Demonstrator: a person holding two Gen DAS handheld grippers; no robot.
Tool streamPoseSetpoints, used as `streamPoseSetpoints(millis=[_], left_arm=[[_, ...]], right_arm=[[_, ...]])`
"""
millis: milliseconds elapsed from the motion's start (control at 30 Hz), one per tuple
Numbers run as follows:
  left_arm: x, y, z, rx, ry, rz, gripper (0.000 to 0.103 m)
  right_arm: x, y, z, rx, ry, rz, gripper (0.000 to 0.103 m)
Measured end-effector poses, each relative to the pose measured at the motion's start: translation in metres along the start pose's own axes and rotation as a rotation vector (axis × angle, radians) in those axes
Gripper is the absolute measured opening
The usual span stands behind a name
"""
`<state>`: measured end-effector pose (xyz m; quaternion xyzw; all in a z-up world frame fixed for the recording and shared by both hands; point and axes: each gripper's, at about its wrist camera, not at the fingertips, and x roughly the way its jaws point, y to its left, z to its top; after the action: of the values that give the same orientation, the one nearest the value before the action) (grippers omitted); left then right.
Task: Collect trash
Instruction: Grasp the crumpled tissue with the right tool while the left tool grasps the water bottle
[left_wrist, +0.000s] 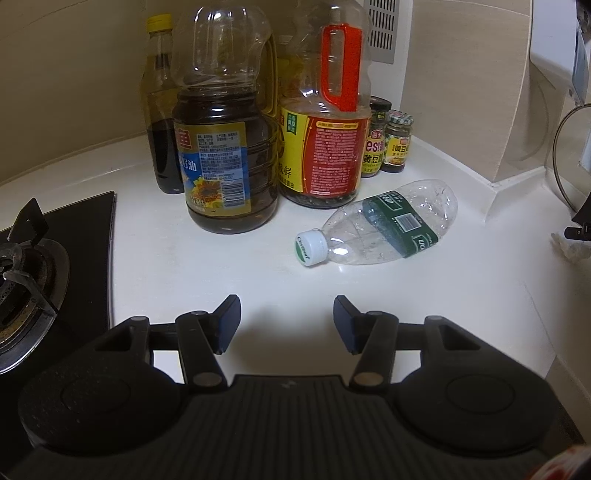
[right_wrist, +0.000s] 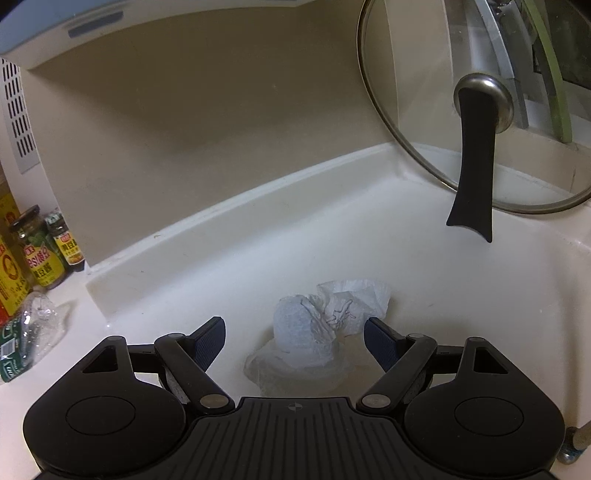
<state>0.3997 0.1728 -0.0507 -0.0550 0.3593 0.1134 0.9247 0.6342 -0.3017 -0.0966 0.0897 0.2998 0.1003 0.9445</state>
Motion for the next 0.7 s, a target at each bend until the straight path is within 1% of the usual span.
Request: streamPoseSetpoints(millis=[100,133,167,233,300,367,467,533,700], left_arm=[[0.001,0.002,0.0,-0.001,0.002,0.0,0.052],[0.002,0.003,0.0,-0.001,0.001,0.0,0.052],[0.002,0.004,0.0,0.0,0.001,-0.001,0.052],[0.004,0.005,0.0,0.003,0.0,-0.004,0.053],[0.006,0.006,0.001,0.005,-0.001,-0.008,0.055],[0.008,0.005,0.002,0.007,-0.002,-0.015,0.055],[0.012,0.002,0.004,0.022,-0.005,-0.026,0.055],[0.015,0.0,0.006,0.035,-0.008,-0.034,0.055],[0.024,-0.008,0.014,0.081,-0.021,-0.078,0.056]], right_arm=[[0.005,0.0,-0.001,-0.003,0.003,-0.022,0.082],[0.007,-0.001,-0.001,-0.01,0.004,-0.027,0.08],[0.008,0.0,-0.002,-0.018,0.002,-0.03,0.066],[0.01,0.0,-0.002,-0.031,0.013,-0.04,0.048],[0.01,-0.002,-0.002,-0.024,0.009,-0.038,0.041],[0.009,-0.003,-0.002,-0.029,0.012,-0.033,0.032],[0.005,-0.001,-0.003,-0.078,0.004,-0.047,0.028],[0.001,0.002,-0.005,-0.105,-0.004,-0.05,0.027],[-0.01,0.003,-0.005,-0.1,-0.022,-0.04,0.027]])
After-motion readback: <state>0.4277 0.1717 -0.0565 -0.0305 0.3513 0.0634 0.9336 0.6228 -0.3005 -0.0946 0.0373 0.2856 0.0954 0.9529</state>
